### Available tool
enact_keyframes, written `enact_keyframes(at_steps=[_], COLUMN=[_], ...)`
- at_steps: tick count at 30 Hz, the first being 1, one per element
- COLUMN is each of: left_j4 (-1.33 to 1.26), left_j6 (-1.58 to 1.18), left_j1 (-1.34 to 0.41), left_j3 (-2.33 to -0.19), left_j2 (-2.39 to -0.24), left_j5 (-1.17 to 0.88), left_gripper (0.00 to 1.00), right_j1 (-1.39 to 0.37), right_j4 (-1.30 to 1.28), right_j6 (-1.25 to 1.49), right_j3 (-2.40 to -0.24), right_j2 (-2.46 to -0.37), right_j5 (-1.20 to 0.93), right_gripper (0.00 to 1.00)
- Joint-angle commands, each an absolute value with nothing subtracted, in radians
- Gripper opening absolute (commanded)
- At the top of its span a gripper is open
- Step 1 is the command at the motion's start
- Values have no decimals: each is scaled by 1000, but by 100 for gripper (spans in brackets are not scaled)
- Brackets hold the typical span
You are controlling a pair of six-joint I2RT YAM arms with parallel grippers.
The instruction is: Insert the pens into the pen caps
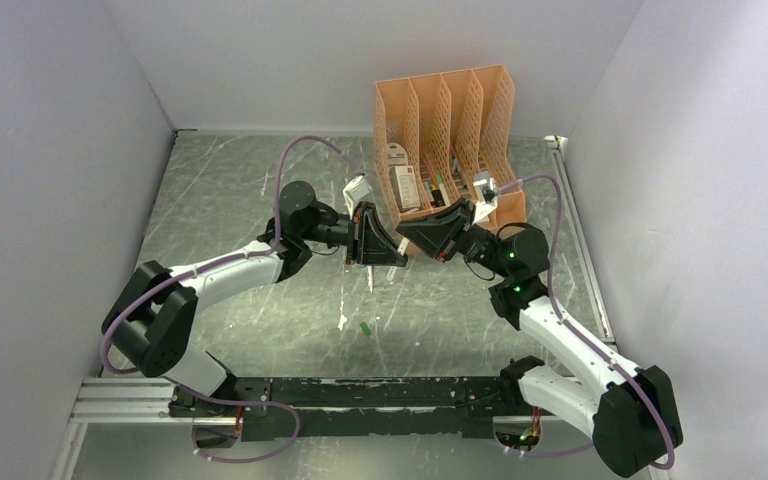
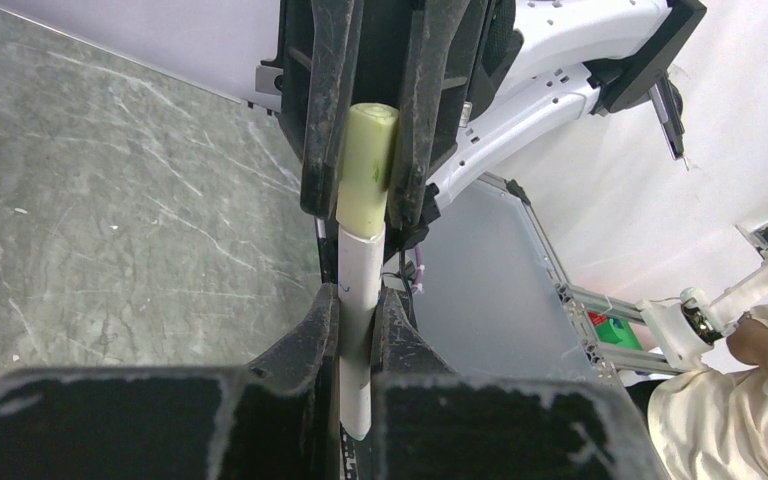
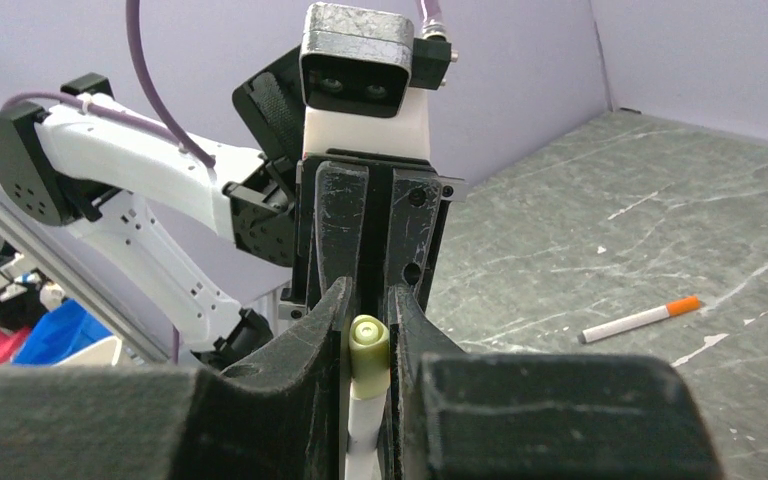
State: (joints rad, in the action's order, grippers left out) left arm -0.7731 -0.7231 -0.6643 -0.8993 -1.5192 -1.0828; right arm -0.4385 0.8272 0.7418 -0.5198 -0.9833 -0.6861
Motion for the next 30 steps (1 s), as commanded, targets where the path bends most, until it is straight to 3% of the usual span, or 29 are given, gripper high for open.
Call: enact_keyframes(at_steps=[1, 8, 21, 30], left_j4=[-1081, -1050, -1050, -1066], left_j6=[-748, -682, -749, -765], left_j1=[-588, -586, -514, -515], left_j3=[-959, -994, -1137, -1183], left_j2=[-1468, -1473, -1519, -1546], left_j5=[-799, -768, -841, -840], left_gripper=[7, 7, 7, 7], right_j1=[-519, -586, -645, -703], right_j4=[695, 726, 505, 503], right_j6=[800, 821, 626, 615], right_j3=[-426, -408, -418, -403], right_j2=[-1000, -1032, -1022, -1084], right_j5=[-872, -843, -826, -795], right_gripper=[0, 0, 0, 0])
